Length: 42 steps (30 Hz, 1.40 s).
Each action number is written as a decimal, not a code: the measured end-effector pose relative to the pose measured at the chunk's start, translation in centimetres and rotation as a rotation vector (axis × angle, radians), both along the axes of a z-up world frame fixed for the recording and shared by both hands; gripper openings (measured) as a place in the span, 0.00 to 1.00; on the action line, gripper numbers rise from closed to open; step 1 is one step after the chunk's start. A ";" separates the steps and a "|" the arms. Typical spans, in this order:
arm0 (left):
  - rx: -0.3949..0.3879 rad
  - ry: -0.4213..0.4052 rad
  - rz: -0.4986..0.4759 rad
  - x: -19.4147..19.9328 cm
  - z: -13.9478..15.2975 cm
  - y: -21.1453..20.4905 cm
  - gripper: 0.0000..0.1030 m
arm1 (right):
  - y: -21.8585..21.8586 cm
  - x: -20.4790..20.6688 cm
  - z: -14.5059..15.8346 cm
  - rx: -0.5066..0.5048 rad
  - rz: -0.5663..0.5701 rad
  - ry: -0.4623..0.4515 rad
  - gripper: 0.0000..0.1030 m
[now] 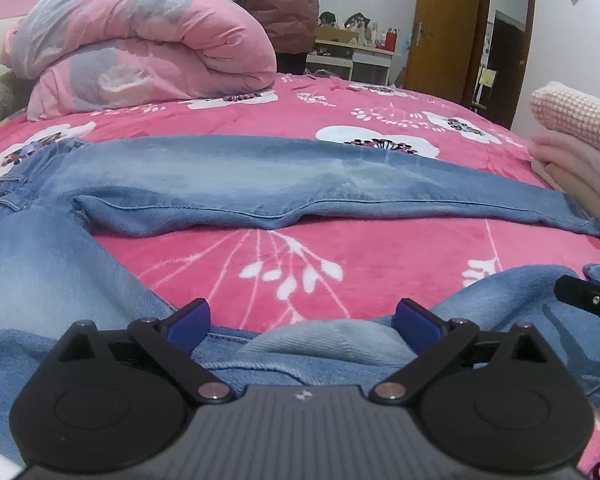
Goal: Fold clothes
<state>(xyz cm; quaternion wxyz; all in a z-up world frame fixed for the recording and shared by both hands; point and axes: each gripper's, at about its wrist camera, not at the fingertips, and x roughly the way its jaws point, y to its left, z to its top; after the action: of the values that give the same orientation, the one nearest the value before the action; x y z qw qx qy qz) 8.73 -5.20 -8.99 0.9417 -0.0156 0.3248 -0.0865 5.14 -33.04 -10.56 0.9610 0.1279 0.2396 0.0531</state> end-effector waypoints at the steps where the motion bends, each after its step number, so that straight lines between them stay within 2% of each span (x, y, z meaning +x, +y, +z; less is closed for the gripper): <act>1: -0.005 -0.002 0.001 0.0 0.0 0.1 0.98 | 0.0 0.0 0.0 0.002 0.000 -0.001 0.92; 25: -0.078 -0.062 -0.006 -1.2 -0.4 1.1 1.00 | -0.1 0.2 0.1 0.009 0.003 0.014 0.95; 28: -0.146 -0.075 -0.027 -2.1 0.0 2.3 1.00 | -0.2 0.1 0.1 0.014 0.003 0.011 0.95; 33: -0.241 -0.107 -0.074 -6.1 1.4 6.7 1.00 | -0.1 0.2 0.1 0.009 0.004 0.018 0.96; 35: -0.230 -0.114 -0.071 -8.1 2.0 9.1 1.00 | -0.1 0.3 0.2 0.006 0.004 0.020 0.97; 38: -0.237 -0.105 0.033 -10.5 2.5 13.9 1.00 | -0.1 0.2 0.2 0.010 0.007 0.019 0.98; 42: -0.294 -0.083 0.228 -12.3 2.6 20.9 1.00 | -0.2 0.3 0.3 0.012 0.009 0.019 0.98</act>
<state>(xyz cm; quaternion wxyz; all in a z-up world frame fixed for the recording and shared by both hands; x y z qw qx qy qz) -3.56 15.72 -6.41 0.9455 -0.1860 0.2658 -0.0264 5.45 -33.26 -10.30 0.9576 0.1333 0.2487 0.0574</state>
